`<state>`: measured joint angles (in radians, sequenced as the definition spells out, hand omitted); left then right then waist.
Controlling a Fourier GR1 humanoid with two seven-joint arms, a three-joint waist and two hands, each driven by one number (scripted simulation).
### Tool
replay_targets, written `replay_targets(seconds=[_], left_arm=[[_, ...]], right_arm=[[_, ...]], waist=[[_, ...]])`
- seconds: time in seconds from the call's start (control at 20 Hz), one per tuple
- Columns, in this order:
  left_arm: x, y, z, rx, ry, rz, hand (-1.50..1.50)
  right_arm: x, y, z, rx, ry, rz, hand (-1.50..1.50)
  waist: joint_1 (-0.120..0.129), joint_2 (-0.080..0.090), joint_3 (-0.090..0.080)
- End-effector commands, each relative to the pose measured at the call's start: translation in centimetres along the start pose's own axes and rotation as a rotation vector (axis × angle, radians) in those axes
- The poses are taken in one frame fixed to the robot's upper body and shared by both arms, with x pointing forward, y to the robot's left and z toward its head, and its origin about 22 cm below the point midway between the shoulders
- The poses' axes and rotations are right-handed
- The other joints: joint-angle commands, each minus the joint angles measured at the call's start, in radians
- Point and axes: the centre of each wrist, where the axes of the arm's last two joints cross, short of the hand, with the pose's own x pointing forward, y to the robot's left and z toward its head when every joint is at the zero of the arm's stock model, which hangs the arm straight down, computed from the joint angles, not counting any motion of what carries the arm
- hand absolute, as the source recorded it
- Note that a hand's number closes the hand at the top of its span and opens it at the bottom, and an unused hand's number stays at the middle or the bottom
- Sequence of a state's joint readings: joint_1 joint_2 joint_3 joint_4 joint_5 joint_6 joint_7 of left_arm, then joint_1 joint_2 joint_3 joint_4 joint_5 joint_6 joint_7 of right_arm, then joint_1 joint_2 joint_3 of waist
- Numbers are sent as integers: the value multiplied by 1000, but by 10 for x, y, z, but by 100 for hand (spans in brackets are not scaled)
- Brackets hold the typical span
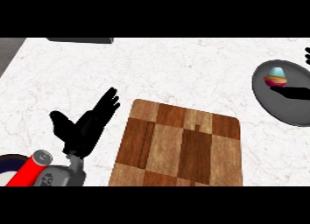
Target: Pick the cupcake from the cutting board and place it in the pan
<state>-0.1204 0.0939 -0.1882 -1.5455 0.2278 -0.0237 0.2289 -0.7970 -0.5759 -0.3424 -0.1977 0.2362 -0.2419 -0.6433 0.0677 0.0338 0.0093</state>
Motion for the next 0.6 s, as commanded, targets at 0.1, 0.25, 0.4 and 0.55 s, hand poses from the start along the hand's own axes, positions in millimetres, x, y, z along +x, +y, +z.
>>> replay_targets(seconds=[0.1,0.25,0.4,0.55], left_arm=[[-9,5,3,17,-2,-4,0],[2,15,-1,20,-2,2,0],[-5,7,1,20,-1,6,0],[-11,1,6,25,11,16,0]], right_arm=[[-21,-28,12,24,59,-258,-150],[-27,-62,13,96,85,-283,-150],[-39,-78,26,167,59,-323,-150],[-53,-92,41,211,33,-351,-150]], waist=[[-11,-1,-1],[-12,-1,-1],[-16,-4,-1],[-16,-6,0]])
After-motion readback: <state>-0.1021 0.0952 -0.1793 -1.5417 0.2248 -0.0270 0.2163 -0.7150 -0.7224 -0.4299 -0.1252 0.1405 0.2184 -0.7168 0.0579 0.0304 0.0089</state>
